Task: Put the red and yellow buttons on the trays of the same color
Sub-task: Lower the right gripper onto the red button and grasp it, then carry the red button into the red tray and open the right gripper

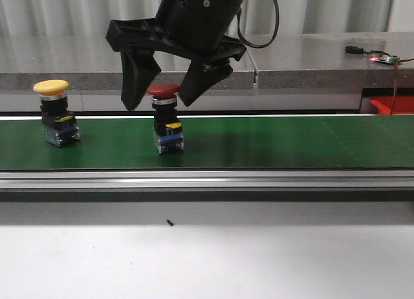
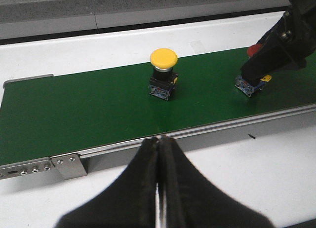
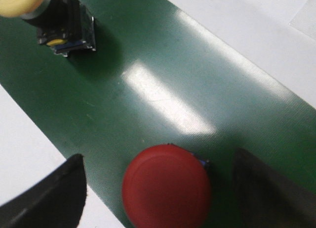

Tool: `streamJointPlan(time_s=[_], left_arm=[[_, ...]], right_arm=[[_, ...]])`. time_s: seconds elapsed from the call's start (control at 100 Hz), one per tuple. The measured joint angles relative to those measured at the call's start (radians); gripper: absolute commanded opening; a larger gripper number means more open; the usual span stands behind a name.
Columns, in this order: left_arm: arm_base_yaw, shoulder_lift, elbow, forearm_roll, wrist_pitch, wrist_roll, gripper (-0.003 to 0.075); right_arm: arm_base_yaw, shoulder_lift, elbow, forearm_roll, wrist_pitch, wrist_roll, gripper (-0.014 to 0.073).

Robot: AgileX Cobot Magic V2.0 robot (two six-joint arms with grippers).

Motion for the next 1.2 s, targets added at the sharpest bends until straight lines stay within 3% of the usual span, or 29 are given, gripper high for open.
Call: streamJointPlan(time_s=[0.15, 0.25, 0.49, 0.73, 0.94, 1.2], left_arm=[[0.000, 0.000, 0.000, 0.000, 0.000, 0.000, -0.0019], [0.000, 0.000, 0.000, 0.000, 0.000, 0.000, -0.0019], [0.000, 0.000, 0.000, 0.000, 0.000, 0.000, -0.0019], [0.000, 0.000, 0.000, 0.000, 0.000, 0.000, -0.0019], [0.000, 0.000, 0.000, 0.000, 0.000, 0.000, -0.0019], [0.000, 0.000, 0.000, 0.000, 0.000, 0.000, -0.0019]], right_arm=[[-0.002, 0.016, -0.005, 0.000, 0.013, 0.000, 0.0237], [-0.006, 0.016, -0.005, -0.002, 0.018, 0.000, 0.0163], [-0.048, -0.024, -0.005, -0.009, 0.029, 0.036, 0.0163], [-0.173, -0.150, -0.005, -0.122, 0.100, 0.106, 0.0163], [-0.371, -0.246, -0.005, -0.145, 0.145, 0.118, 0.0163], [-0.725, -0.284, -0.005, -0.157, 0.150, 0.116, 0.0163]])
